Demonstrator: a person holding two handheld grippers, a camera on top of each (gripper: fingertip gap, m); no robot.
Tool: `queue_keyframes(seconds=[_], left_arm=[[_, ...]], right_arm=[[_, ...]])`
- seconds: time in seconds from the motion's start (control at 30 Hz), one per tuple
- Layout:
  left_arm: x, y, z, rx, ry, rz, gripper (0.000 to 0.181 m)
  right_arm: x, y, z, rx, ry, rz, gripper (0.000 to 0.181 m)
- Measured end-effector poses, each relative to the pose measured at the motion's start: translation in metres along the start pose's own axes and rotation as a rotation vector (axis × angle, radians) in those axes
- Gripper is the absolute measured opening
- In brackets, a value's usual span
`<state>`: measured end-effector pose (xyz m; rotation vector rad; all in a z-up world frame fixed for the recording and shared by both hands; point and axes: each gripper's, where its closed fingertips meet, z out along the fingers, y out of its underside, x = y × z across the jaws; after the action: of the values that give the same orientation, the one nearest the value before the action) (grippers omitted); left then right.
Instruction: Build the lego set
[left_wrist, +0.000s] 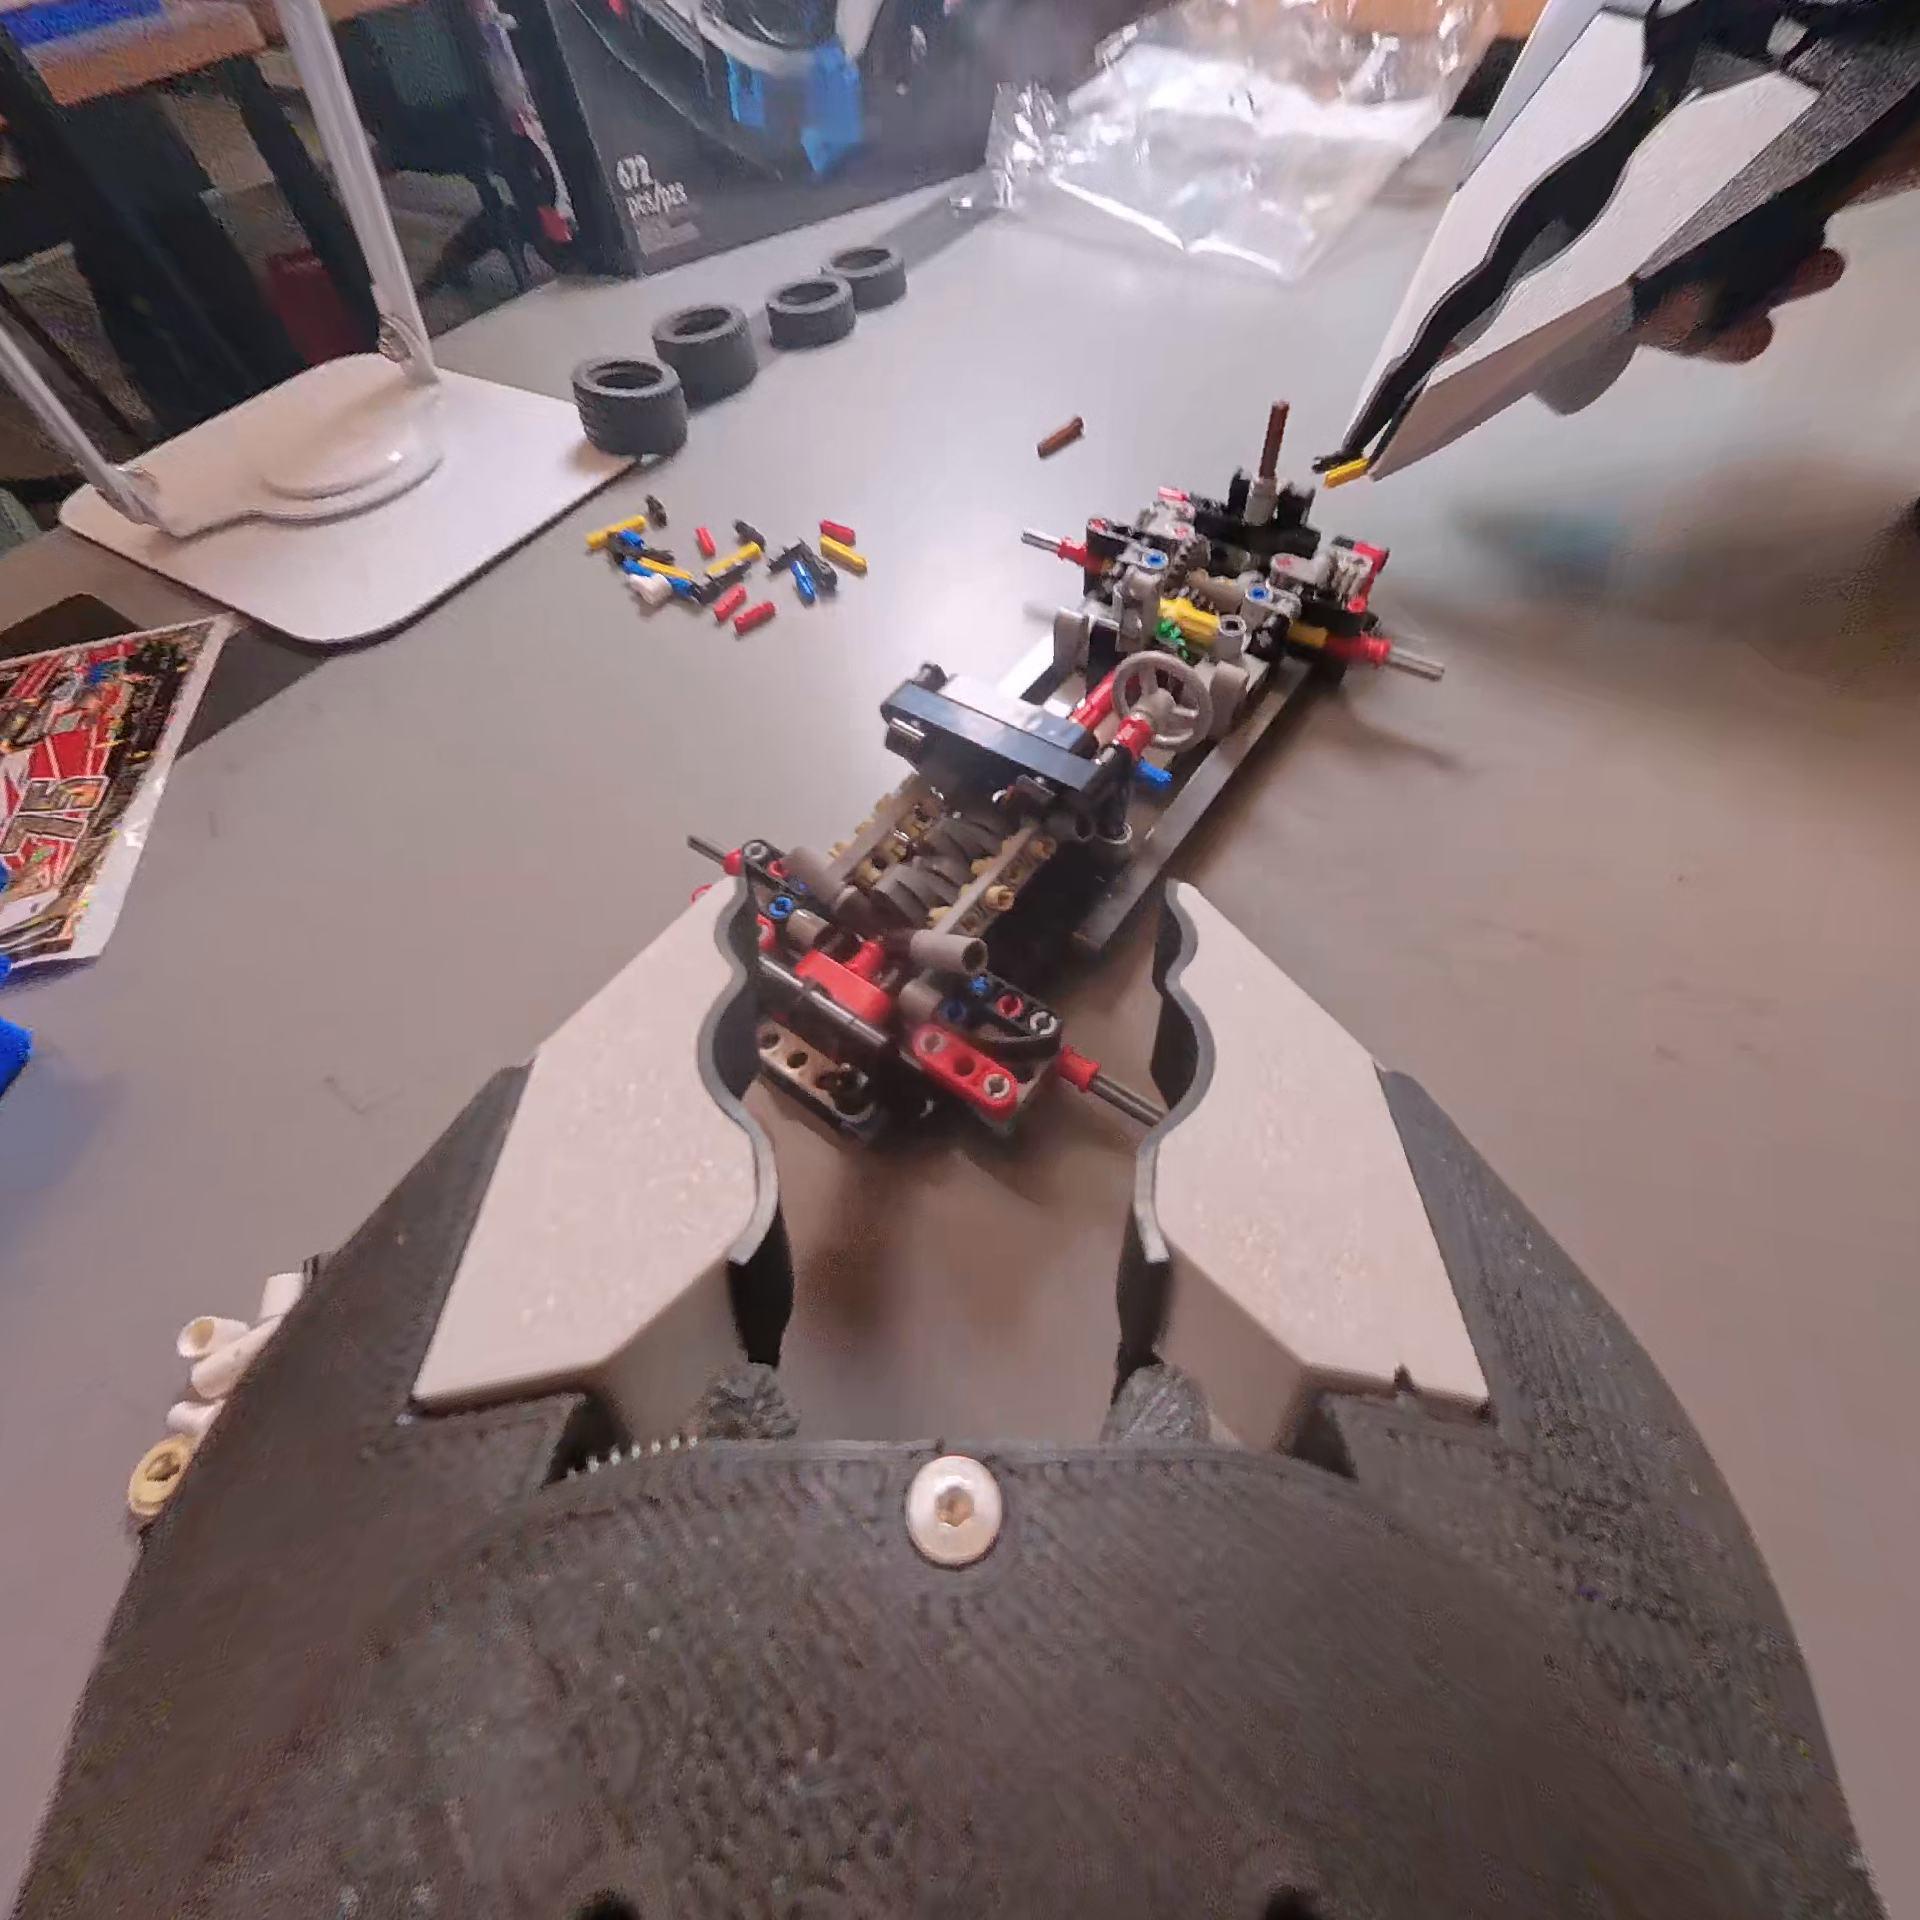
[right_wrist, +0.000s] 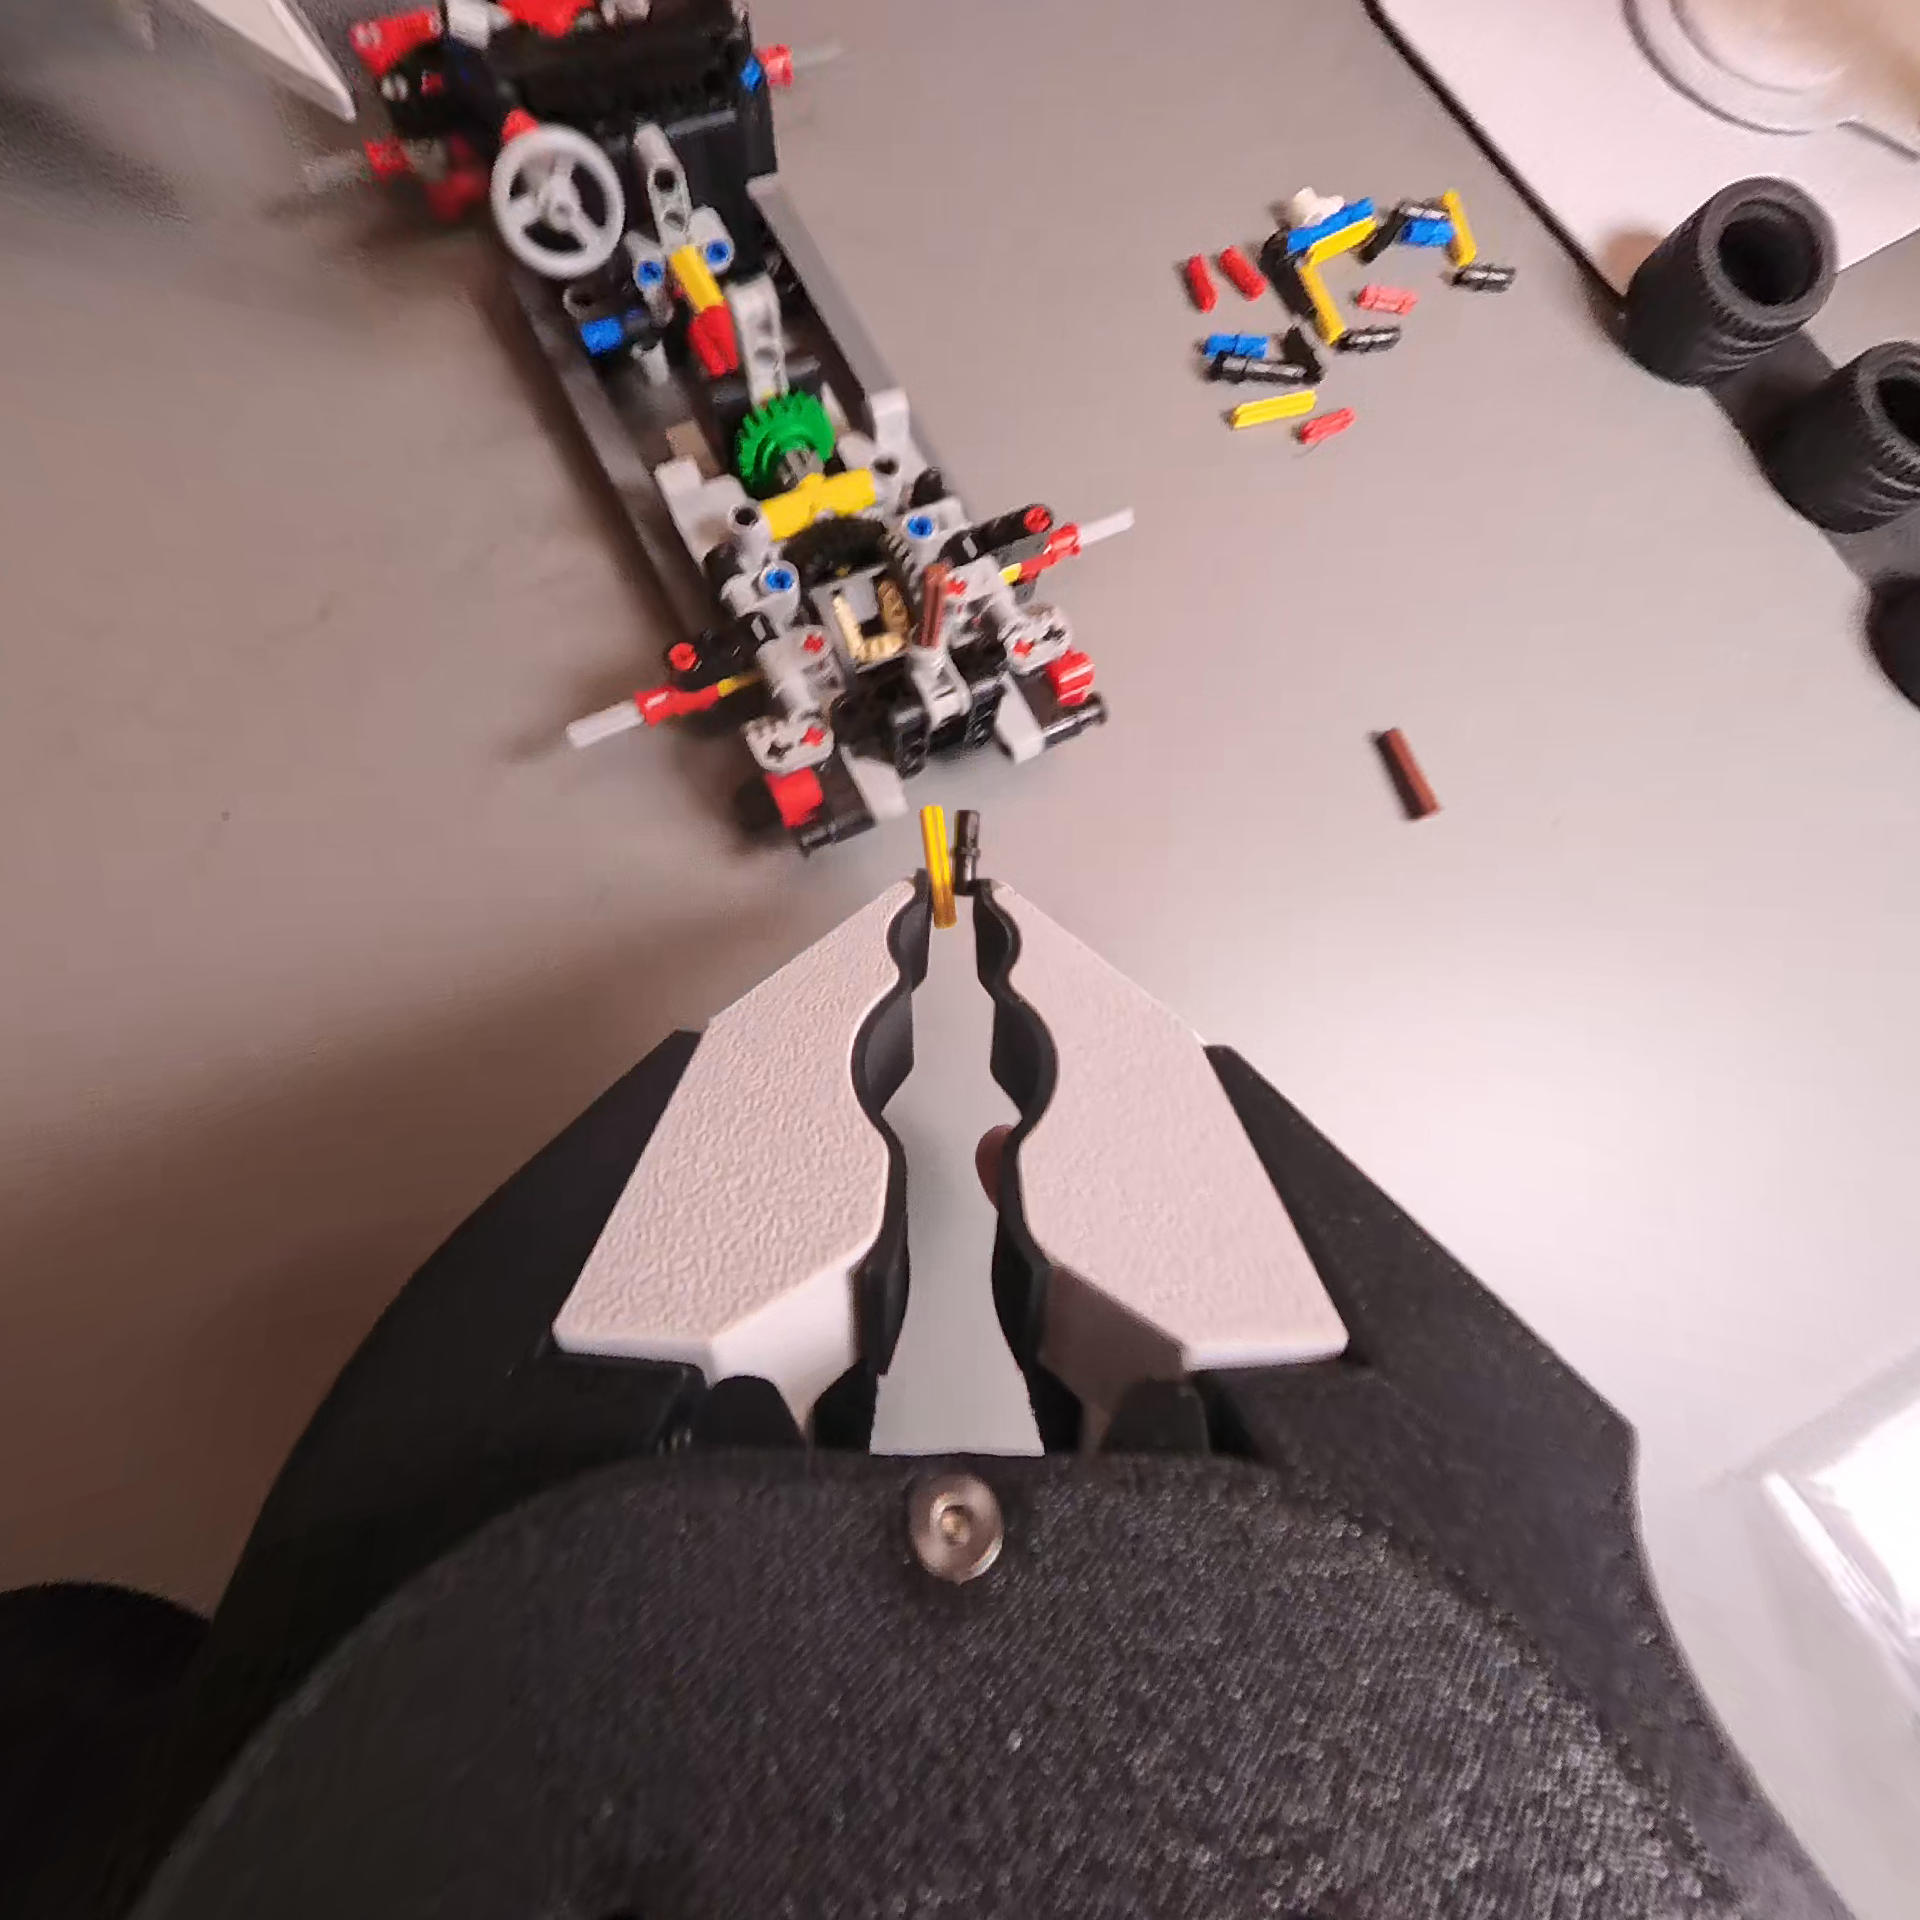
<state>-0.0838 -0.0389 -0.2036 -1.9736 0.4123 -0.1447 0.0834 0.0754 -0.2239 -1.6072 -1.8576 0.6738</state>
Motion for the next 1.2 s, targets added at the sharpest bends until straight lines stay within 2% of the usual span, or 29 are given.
queue_keyframes(seconds=[0.17, 0.27, 0.3, 0.5, 0.63, 0.9, 1.03, 1.2], left_arm=[[0.001, 0.019, 0.012, -0.12, -0.052, 0.153, 0.082], [-0.012, 0.023, 0.011, -0.145, -0.113, 0.254, 0.066], [-0.014, 0.023, 0.011, -0.147, -0.115, 0.27, 0.067], [-0.038, 0.025, 0.004, -0.131, -0.182, 0.263, 0.061], [-0.04, 0.024, 0.004, -0.115, -0.181, 0.231, 0.06], [-0.038, 0.023, 0.003, -0.103, -0.187, 0.24, 0.059], [-0.036, 0.023, 0.002, -0.099, -0.192, 0.249, 0.058], [-0.036, 0.021, 0.002, -0.084, -0.192, 0.249, 0.058]], right_arm=[[-0.008, 0.012, 0.001, -0.014, 0.014, -0.025, 0.005], [-0.009, 0.015, 0.004, -0.023, 0.01, -0.032, 0.005], [-0.01, 0.015, 0.004, -0.022, 0.007, -0.036, 0.005], [-0.014, 0.019, 0.007, -0.036, 0.012, -0.073, 0.005], [-0.01, 0.016, 0.01, -0.025, 0.021, -0.071, 0.005], [0.059, -0.019, 0.04, -0.043, 0.127, -0.105, 0.005], [0.087, -0.039, 0.074, -0.096, 0.109, -0.154, 0.005], [0.106, -0.06, 0.108, -0.154, 0.061, -0.199, 0.005]])
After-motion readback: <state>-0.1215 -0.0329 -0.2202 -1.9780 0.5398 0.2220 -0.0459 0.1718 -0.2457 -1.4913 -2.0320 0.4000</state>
